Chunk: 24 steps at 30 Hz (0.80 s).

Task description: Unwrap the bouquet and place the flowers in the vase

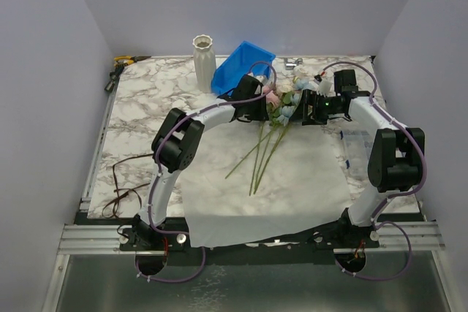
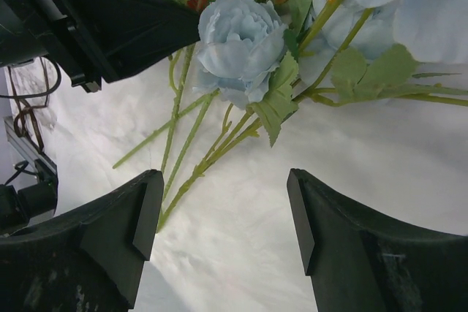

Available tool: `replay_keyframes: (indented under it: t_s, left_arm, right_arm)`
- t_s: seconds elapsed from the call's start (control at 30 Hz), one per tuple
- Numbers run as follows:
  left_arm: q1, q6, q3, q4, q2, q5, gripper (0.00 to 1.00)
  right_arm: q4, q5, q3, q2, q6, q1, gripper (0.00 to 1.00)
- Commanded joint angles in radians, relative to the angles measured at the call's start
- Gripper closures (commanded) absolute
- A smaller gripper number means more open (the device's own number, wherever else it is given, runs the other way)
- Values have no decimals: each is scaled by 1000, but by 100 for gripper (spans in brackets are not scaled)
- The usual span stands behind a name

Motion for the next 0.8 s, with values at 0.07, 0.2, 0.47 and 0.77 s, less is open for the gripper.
replay_keyframes:
  t_s: [0.07, 0.2, 0.47, 0.77]
  left_arm:
    - [4, -41, 64, -31, -42, -16, 90]
    - [4, -52, 71, -33, -114, -12, 96]
    - [4, -83, 56, -31, -260, 11, 100]
    - [11, -4, 52, 12, -436, 62, 100]
  right_arm:
    - [-22, 7, 13, 7, -40, 1, 23]
    - [-23, 9, 24, 10, -44, 0, 23]
    - [-34, 7, 23, -1, -77, 0, 23]
    - [-41, 6, 14, -30, -111, 0, 23]
